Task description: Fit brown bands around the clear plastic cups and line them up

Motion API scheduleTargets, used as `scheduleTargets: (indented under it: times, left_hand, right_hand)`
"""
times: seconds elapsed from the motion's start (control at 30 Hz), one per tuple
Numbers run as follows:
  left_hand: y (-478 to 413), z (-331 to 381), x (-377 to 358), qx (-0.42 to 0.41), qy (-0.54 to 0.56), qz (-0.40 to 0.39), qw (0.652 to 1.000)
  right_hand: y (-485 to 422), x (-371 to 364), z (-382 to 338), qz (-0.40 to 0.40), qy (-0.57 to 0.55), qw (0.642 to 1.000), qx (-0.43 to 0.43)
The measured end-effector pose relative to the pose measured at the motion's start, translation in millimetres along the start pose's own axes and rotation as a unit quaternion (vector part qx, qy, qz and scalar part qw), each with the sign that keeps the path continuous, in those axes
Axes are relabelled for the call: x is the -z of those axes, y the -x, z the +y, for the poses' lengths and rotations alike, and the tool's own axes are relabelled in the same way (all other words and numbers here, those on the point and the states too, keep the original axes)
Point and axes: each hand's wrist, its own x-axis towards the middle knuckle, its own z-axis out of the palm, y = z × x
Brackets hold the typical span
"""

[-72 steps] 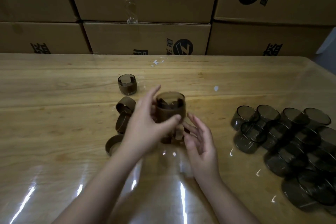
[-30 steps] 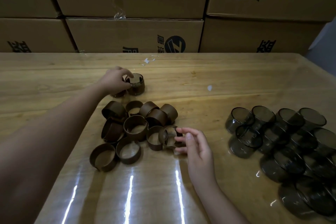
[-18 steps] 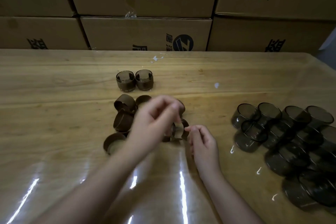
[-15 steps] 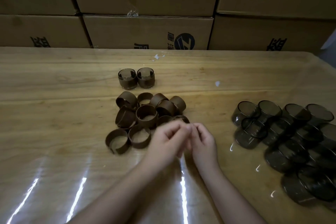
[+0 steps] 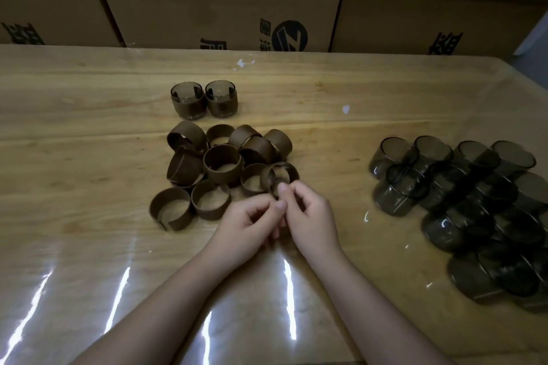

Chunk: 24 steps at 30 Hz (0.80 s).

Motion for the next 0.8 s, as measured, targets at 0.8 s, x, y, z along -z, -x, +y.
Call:
scheduleTargets:
  times: [0.8]
  left_hand:
    - [-7.3, -3.6, 2.8, 0.013, 0.028, 0.034, 0.999]
  right_hand:
    - [-8.0, 63.8, 9.9, 0.197, 0.170, 0.964, -0.058]
